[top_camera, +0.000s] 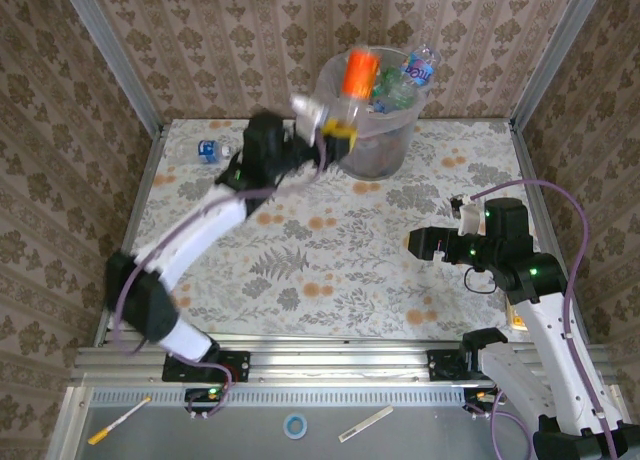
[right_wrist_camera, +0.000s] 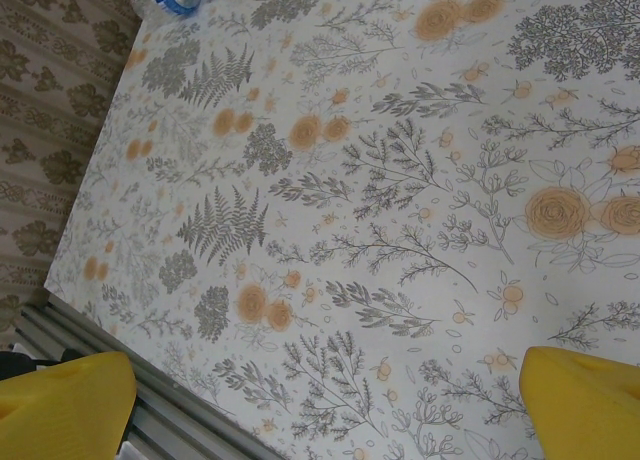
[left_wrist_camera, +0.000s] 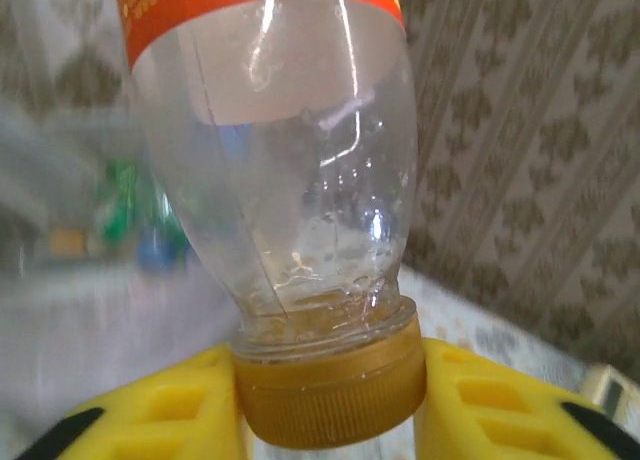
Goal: Throw the plastic bottles in the bin
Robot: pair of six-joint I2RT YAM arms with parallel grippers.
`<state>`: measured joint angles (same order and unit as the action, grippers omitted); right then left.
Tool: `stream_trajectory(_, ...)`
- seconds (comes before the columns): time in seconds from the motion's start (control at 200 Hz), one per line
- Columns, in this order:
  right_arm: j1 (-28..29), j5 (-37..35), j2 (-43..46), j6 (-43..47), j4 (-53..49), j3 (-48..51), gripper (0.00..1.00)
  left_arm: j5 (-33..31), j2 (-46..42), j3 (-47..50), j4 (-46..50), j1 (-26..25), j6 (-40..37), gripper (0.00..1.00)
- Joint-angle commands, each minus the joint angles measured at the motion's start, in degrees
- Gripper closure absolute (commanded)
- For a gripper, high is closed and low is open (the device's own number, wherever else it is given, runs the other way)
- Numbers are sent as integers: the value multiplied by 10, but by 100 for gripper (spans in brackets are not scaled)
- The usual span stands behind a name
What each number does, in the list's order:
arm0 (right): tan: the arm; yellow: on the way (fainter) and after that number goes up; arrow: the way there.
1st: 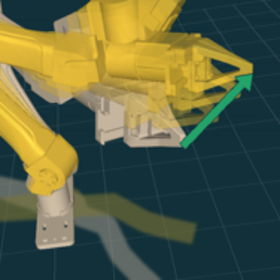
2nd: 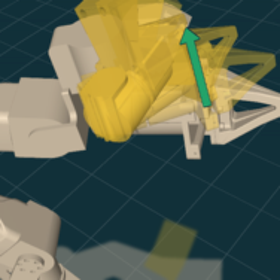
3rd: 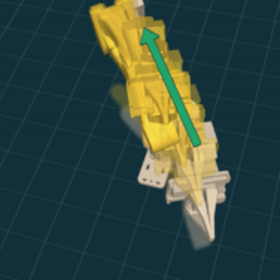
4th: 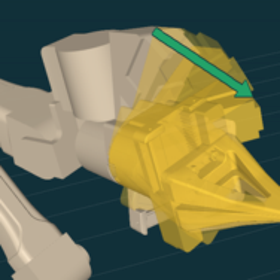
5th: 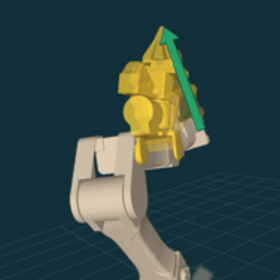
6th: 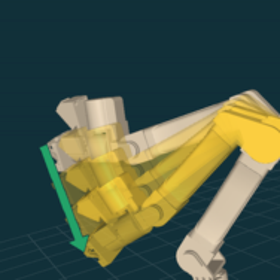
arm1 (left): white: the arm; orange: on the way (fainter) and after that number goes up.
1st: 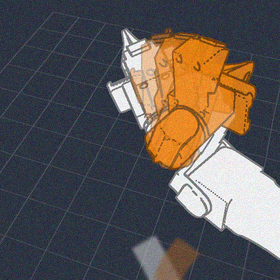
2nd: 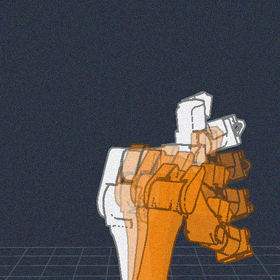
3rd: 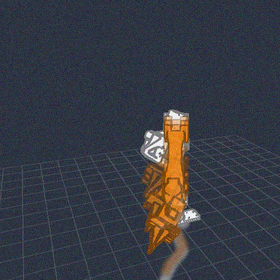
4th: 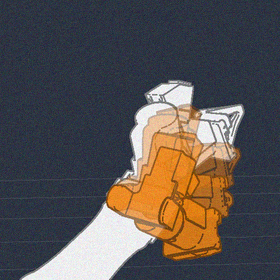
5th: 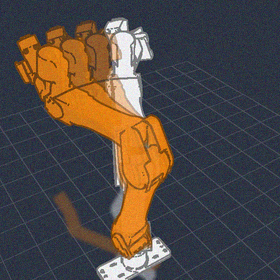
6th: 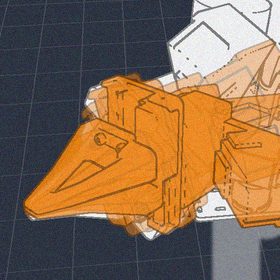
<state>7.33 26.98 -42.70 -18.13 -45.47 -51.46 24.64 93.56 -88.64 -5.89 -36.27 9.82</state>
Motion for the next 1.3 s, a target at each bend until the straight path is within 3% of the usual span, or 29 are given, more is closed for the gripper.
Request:
stream_trajectory(0.0, -1, -15, 9, 6, -14, -2, 0, 80, 164, -271, 188, 35, -8, 29)
stream_trajectory(0.04, -2, -15, 12, 6, -16, -3, 0, 92, 213, -344, 222, 44, 9, 18)
stream_trajectory(0.06, -2, -14, 14, 5, -18, -3, 0, 91, 231, -370, 233, 47, 14, 3)
stream_trajectory(0.08, -2, -14, 15, 6, -21, -4, 0, 93, 243, -386, 241, 48, 17, 0)
stream_trajectory(0.17, -2, -22, 23, 11, -29, -5, 0, 91, 239, -390, 250, 47, 11, 0)
stream_trajectory(0.44, -2, -15, 16, 6, -16, 3, 0, 34, 66, -195, 188, 74, 21, 0)
stream_trajectory(0.74, -2, -16, 19, 5, -16, 3, 0, -27, -91, -49, 230, 97, 13, 0)
stream_trajectory(0.99, -2, -12, 17, 4, -15, 4, 0, -62, -139, 28, 298, 175, 24, 0)
stream_trajectory(1.295, -2, -13, 21, 4, -17, 4, 0, -109, -135, 62, 367, 252, 10, 0)
